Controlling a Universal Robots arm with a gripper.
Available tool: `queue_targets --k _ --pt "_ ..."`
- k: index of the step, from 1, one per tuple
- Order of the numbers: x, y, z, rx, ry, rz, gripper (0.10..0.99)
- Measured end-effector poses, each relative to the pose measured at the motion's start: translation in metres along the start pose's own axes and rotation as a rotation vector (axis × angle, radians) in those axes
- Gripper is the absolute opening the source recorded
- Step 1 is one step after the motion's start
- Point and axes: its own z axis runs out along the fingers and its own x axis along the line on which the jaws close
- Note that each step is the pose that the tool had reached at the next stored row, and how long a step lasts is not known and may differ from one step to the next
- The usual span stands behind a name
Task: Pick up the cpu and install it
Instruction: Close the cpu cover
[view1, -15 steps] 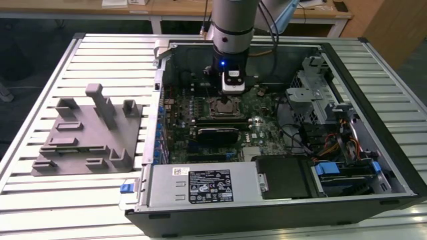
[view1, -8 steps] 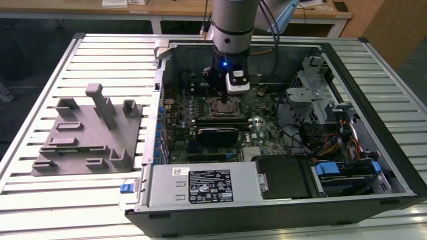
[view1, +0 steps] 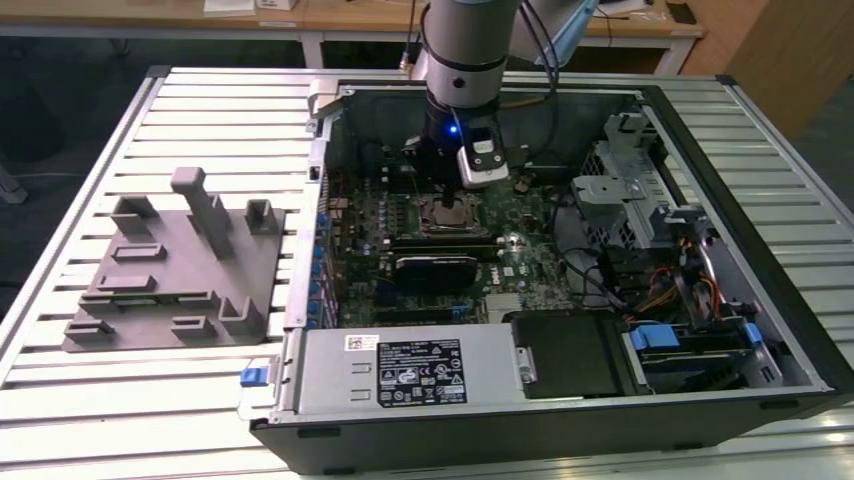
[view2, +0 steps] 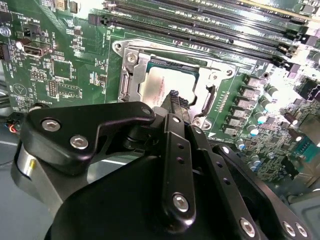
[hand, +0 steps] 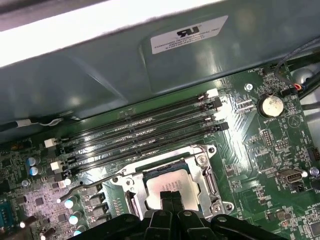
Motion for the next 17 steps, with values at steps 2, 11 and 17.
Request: queue_targets --k 2,11,17 --pt "0.0000 0.0000 0.0000 0.000 0.0000 0.000 0.106" --pt "-0.0001 -0.0001 0.0032 -0.003 -0.0101 -0.002 0.106" --pt "0.0000 -0.0002 0.0052 -0.005 -0.0137 -0.004 0.106"
